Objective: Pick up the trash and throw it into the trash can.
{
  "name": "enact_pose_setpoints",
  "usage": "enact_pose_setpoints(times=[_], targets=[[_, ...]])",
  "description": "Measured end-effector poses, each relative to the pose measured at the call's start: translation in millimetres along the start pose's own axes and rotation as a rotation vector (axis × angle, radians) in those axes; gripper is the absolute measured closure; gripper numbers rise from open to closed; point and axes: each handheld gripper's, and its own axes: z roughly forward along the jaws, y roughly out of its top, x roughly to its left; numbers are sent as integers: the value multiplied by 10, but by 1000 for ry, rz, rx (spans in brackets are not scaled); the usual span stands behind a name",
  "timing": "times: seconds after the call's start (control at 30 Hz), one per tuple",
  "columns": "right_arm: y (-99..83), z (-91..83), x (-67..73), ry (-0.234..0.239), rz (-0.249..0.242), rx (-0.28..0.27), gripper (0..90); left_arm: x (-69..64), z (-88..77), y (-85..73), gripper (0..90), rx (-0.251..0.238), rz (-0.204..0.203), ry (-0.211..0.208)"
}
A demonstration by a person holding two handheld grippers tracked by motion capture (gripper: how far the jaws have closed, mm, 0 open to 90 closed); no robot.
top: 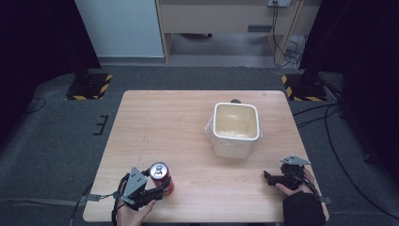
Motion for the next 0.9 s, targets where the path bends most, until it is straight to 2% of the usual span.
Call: enact_pose_setpoints(times=[0.27, 0.4, 0.67, 0.9], targets=[[0, 0, 0, 0, 0, 0, 11, 19, -73, 58, 333, -51, -18, 21], [2, 2, 2, 0, 1, -1, 11, 30, -81, 85, 334, -61, -26, 25], [1, 2, 3, -1, 1, -1, 11, 40, -74, 206, 334, -87, -11, 32], [2, 2, 3, -2, 2, -1, 11, -15, 20, 334, 334, -99, 13, 16]])
